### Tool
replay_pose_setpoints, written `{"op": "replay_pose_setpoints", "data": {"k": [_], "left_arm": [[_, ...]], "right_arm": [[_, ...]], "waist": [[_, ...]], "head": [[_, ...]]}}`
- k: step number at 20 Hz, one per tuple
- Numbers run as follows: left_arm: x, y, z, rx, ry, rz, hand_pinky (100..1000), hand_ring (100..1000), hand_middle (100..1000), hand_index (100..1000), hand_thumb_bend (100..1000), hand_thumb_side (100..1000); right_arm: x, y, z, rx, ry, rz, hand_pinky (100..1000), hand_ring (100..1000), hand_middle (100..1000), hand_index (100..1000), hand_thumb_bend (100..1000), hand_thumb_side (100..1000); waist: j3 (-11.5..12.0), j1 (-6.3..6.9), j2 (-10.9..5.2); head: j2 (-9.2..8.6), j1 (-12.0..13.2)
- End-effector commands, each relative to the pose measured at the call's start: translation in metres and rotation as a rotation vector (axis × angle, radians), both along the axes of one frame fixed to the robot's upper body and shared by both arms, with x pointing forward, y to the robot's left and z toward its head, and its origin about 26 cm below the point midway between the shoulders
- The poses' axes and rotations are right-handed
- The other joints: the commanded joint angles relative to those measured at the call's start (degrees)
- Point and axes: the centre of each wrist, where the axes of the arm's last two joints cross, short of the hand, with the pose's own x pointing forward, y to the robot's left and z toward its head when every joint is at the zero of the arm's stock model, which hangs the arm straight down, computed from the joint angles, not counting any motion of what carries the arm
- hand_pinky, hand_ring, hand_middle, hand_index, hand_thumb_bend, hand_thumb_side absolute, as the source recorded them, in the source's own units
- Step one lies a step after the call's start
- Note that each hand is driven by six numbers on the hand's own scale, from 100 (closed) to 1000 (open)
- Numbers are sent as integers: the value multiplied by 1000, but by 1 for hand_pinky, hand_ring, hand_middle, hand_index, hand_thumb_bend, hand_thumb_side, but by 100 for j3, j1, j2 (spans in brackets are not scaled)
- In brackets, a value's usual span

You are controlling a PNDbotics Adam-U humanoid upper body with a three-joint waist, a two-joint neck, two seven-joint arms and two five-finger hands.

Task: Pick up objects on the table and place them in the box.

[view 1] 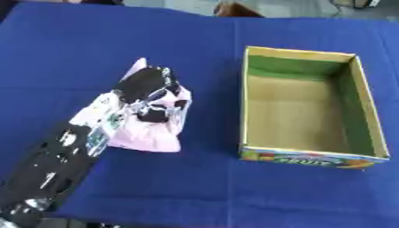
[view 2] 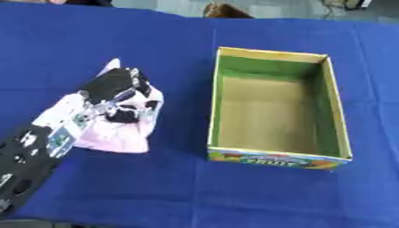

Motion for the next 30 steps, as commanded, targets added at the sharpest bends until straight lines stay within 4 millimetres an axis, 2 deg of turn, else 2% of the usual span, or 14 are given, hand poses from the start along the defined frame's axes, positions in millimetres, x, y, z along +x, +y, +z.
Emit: {"op": "replay_pose_setpoints", "data": {"k": [1, 10, 12, 14, 18, 21, 24, 30], "left_arm": [[1, 7, 5, 16, 4, 14, 100, 100, 100, 100, 100, 112], [3, 7, 17, 42, 1, -4, 100, 100, 100, 100, 123, 109], [5, 8, 30, 68, -14, -27, 100, 100, 100, 100, 145, 106], [8, 10, 51, 109, -41, -56, 100, 100, 100, 100, 149, 105], [11, 11, 113, 200, -88, -136, 100, 100, 100, 100, 216, 103], [6, 8, 146, 223, -97, -176, 100, 100, 100, 100, 235, 102], [1, 4, 163, 214, -87, -196, 100, 100, 100, 100, 235, 101], [-4, -2, 173, 201, -68, -213, 100, 100, 100, 100, 232, 101]], "right_arm": [[-1, 0, 9, -11, -32, 4, 642, 599, 685, 832, 100, 811], [-1, 0, 9, -12, -33, 0, 641, 598, 684, 832, 100, 812], [-1, -1, 9, -14, -32, 0, 641, 598, 684, 832, 100, 812], [-2, -1, 9, -18, -30, -1, 641, 598, 684, 832, 100, 812], [-2, -3, 9, -30, -23, -7, 640, 597, 683, 832, 100, 812], [-3, -4, 10, -38, -20, -11, 639, 596, 682, 831, 100, 812], [-3, -5, 10, -44, -19, -15, 639, 596, 682, 831, 100, 812], [-3, -5, 10, -47, -20, -19, 639, 596, 682, 831, 100, 812]], "waist": [[9, -6, -70], [5, 29, -78], [0, 49, -88], [-4, 71, -100], [9, 157, -145], [36, 236, -164], [52, 293, -177], [50, 317, -183]], "head": [[-5, 31], [-5, 6], [-5, -4], [-5, -18], [-5, -52], [-5, -100], [-5, -142], [-5, -161]]}}
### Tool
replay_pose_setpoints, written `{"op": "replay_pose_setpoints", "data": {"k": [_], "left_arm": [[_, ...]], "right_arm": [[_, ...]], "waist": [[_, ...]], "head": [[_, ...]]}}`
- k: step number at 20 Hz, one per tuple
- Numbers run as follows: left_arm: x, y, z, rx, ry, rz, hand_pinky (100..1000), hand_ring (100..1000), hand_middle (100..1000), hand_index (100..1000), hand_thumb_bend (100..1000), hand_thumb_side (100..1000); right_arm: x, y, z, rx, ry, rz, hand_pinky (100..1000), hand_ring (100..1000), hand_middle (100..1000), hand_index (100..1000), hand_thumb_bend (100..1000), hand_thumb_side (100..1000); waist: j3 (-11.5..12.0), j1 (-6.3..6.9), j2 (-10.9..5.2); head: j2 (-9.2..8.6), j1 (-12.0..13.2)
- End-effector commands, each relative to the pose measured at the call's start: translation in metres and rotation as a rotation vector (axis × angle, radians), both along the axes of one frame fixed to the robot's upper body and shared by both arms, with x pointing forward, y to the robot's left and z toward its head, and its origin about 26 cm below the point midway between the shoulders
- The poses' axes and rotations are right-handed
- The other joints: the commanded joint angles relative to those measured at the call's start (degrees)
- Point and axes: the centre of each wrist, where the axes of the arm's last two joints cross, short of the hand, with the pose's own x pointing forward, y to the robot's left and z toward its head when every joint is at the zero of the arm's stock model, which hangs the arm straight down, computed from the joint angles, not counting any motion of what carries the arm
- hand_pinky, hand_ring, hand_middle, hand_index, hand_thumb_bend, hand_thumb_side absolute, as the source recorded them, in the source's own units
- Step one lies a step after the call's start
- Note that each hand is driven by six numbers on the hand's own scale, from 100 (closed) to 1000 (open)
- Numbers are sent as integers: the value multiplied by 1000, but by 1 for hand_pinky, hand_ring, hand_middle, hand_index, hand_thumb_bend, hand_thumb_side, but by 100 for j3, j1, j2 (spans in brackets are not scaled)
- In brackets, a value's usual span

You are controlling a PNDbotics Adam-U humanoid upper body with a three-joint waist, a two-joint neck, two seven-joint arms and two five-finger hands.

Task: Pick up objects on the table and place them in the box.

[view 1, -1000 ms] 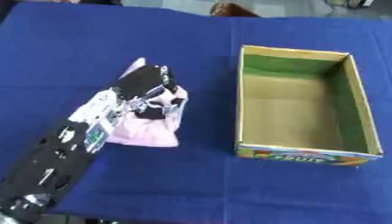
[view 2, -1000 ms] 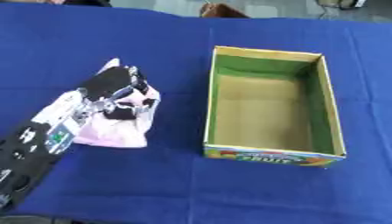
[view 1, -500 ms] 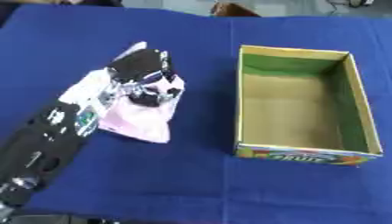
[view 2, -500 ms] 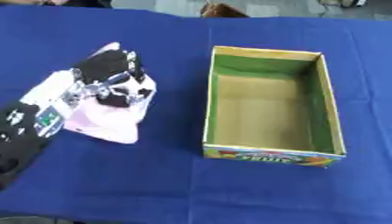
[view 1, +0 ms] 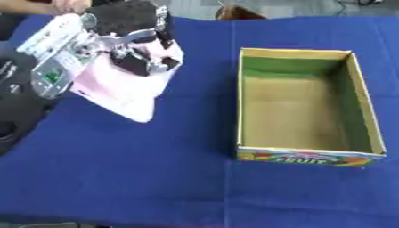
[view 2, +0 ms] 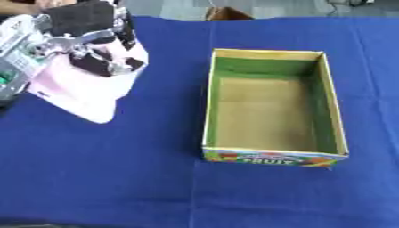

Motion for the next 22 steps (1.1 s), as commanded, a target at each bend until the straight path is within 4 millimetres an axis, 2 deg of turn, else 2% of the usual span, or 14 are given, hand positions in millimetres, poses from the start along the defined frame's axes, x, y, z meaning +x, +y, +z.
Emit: {"op": "replay_pose_setpoints", "data": {"k": [1, 9, 13, 17, 22], "left_arm": [[-4, 2, 18, 16, -27, -2, 100, 100, 100, 100, 229, 102], [-6, -2, 25, 0, -32, -17, 100, 100, 100, 100, 211, 100], [-7, -16, 37, -38, -44, -72, 100, 100, 100, 100, 192, 100], [-10, -56, 60, -85, -58, -215, 100, 100, 100, 100, 165, 100], [-19, -125, 83, -115, -31, -439, 100, 100, 100, 100, 135, 100]], "right_arm": [[-3, -3, 9, -32, -22, -10, 639, 596, 682, 832, 100, 811], [-3, -4, 9, -33, -20, -12, 640, 596, 682, 831, 100, 811], [-3, -4, 8, -34, -18, -13, 640, 596, 682, 831, 100, 810], [-3, -3, 7, -33, -10, -10, 639, 596, 681, 831, 100, 810], [-2, -2, 5, -27, 1, 0, 639, 596, 681, 830, 100, 810]], "waist": [[10, -8, -111], [27, -16, -113], [41, -21, -129], [70, -30, -155], [15, -73, -165]], "head": [[-5, -79], [-5, -86], [-5, -92], [-5, -73], [-5, 17]]}}
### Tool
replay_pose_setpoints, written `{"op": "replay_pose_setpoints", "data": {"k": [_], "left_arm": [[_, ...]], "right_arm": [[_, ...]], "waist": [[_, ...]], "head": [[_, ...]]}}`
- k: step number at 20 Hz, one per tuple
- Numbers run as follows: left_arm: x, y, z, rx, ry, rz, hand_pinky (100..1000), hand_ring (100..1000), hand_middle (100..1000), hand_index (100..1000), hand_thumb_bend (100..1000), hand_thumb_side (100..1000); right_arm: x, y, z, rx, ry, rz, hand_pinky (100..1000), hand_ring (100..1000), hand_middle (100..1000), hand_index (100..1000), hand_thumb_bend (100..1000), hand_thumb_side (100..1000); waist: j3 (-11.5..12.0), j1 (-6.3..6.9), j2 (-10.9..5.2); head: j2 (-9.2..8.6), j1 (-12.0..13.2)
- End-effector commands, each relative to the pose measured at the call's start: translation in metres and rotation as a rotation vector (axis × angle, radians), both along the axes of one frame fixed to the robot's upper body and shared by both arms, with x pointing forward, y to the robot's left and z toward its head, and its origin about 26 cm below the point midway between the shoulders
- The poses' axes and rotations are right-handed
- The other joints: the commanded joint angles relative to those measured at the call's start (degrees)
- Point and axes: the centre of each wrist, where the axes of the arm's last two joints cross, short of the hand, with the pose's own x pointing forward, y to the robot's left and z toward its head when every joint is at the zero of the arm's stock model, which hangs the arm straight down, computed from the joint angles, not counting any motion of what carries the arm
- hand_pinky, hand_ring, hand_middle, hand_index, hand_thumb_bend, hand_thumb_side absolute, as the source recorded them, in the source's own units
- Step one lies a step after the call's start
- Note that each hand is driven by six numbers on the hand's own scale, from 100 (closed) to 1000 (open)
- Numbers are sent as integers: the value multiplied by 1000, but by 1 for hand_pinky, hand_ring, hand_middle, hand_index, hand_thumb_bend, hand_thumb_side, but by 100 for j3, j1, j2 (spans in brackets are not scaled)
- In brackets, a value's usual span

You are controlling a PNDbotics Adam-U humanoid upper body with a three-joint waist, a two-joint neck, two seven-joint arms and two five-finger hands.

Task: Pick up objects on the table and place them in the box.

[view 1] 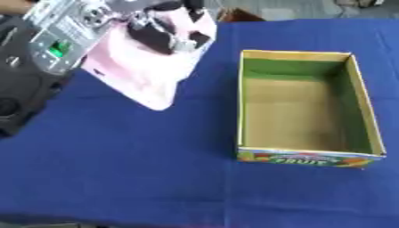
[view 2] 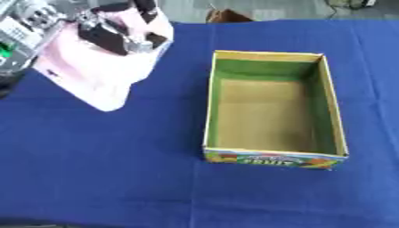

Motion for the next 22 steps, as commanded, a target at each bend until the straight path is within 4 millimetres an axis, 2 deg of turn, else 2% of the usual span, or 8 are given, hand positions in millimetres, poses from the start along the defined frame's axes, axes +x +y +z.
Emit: {"op": "replay_pose_setpoints", "data": {"k": [1, 4, 8, 12, 22], "left_arm": [[-9, -37, 13, -7, 8, -124, 100, 100, 100, 100, 124, 100], [-8, -69, 12, -4, 44, -205, 100, 100, 100, 100, 102, 100], [-4, -93, 6, 14, 75, -254, 100, 100, 100, 100, 100, 100], [-1, -103, 0, 24, 90, -273, 100, 100, 100, 100, 100, 105], [7, -112, -16, 36, 117, -279, 100, 100, 100, 100, 100, 121]], "right_arm": [[-1, -1, 6, -15, -10, 10, 639, 595, 681, 830, 100, 810], [1, 1, 6, -9, -6, 24, 639, 595, 680, 830, 100, 809], [3, 4, 6, -4, -5, 38, 638, 594, 680, 830, 100, 809], [3, 4, 6, -2, -7, 44, 639, 595, 681, 830, 100, 809], [3, 8, 11, -1, -29, 60, 644, 606, 692, 826, 100, 809]], "waist": [[-51, -34, -98], [-143, -50, -70], [-251, -62, -21], [-306, -80, 11], [-410, -147, 58]], "head": [[-5, 87], [-5, 199], [-5, 307], [-5, 365], [-5, 444]]}}
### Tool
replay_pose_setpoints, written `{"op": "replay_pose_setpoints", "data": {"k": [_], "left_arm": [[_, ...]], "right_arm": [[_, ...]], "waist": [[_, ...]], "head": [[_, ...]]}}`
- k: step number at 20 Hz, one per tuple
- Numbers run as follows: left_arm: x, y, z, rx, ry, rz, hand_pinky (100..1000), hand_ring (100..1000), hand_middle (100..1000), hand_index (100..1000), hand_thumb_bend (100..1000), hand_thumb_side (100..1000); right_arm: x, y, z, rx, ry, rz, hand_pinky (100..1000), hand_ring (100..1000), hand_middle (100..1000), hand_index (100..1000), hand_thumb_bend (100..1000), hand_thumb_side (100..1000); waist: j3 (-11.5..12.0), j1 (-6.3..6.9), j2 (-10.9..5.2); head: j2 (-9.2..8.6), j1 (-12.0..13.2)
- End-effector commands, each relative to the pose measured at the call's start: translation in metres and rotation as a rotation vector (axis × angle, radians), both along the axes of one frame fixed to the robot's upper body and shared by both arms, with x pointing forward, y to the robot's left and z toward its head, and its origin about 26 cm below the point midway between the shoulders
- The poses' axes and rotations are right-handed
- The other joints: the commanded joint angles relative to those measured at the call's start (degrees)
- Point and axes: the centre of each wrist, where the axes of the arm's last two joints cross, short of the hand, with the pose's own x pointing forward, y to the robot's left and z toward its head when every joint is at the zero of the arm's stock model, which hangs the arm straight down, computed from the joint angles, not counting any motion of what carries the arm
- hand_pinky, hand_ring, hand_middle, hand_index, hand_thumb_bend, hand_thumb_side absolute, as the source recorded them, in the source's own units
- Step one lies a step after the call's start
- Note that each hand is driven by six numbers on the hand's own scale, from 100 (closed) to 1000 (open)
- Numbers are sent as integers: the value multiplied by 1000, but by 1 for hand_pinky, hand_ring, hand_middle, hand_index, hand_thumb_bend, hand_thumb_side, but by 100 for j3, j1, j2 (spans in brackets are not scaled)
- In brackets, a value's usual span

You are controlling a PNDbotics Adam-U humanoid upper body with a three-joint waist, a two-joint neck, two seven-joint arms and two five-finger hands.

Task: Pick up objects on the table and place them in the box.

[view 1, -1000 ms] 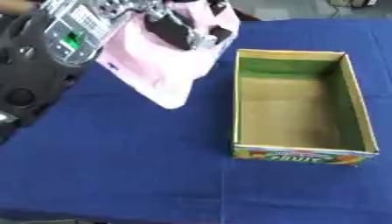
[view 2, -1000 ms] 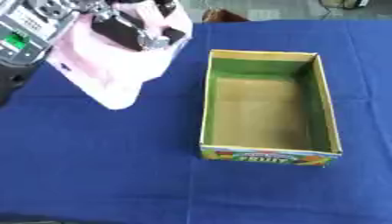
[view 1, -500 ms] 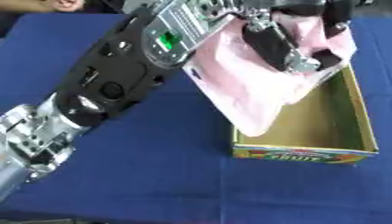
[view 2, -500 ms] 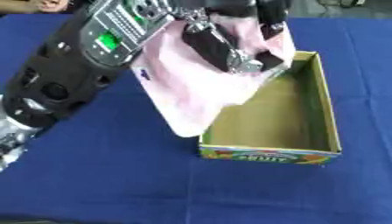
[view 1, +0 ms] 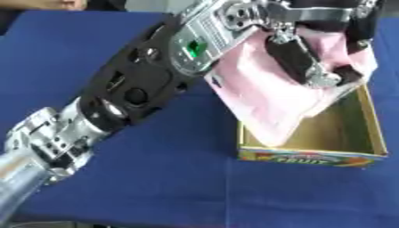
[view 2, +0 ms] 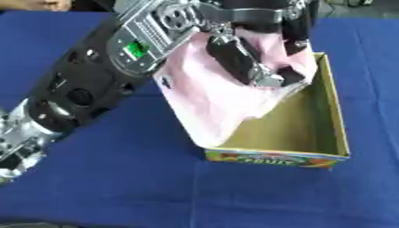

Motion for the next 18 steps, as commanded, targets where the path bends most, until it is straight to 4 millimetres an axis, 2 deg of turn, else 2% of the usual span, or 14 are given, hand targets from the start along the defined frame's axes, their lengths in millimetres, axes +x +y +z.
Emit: {"op": "replay_pose_setpoints", "data": {"k": [1, 5, 10, 13, 15, 16, 17, 18], "left_arm": [[1, -4, 1, 1, -14, -8, 100, 100, 100, 100, 100, 119], [7, -8, -7, 9, -9, 1, 100, 100, 100, 100, 100, 124], [18, -14, -21, 16, -9, 11, 100, 100, 100, 100, 100, 136], [23, -16, -28, 10, -17, 16, 100, 100, 100, 100, 100, 157], [23, -18, -28, -4, -50, 11, 100, 100, 100, 100, 222, 244], [22, -18, -28, -2, -82, 4, 100, 100, 100, 109, 391, 413], [22, -19, -28, 6, -114, -4, 100, 100, 100, 158, 382, 441], [21, -19, -28, 12, -140, -10, 100, 100, 100, 263, 420, 517]], "right_arm": [[-2, 3, 11, -8, -42, 15, 642, 602, 691, 830, 100, 809], [-1, 4, 15, -2, -70, 15, 648, 620, 709, 846, 100, 810], [3, 9, 23, 11, -142, 31, 715, 720, 790, 857, 100, 805], [4, 11, 26, 19, -179, 41, 727, 725, 792, 856, 100, 804], [4, 13, 26, 19, -186, 48, 729, 725, 789, 856, 100, 805], [5, 13, 26, 19, -187, 51, 732, 726, 789, 857, 100, 805], [5, 14, 26, 20, -189, 53, 732, 726, 788, 858, 100, 805], [5, 14, 26, 20, -190, 54, 732, 726, 788, 857, 100, 805]], "waist": [[-40, -43, -48], [-146, -67, 9], [-345, -107, 117], [-439, -129, 169], [-478, -136, 192], [-490, -137, 198], [-497, -137, 202], [-501, -137, 203]], "head": [[-5, 95], [-5, 158], [-5, 281], [-5, 328], [-5, 350], [-5, 355], [-5, 360], [-5, 362]]}}
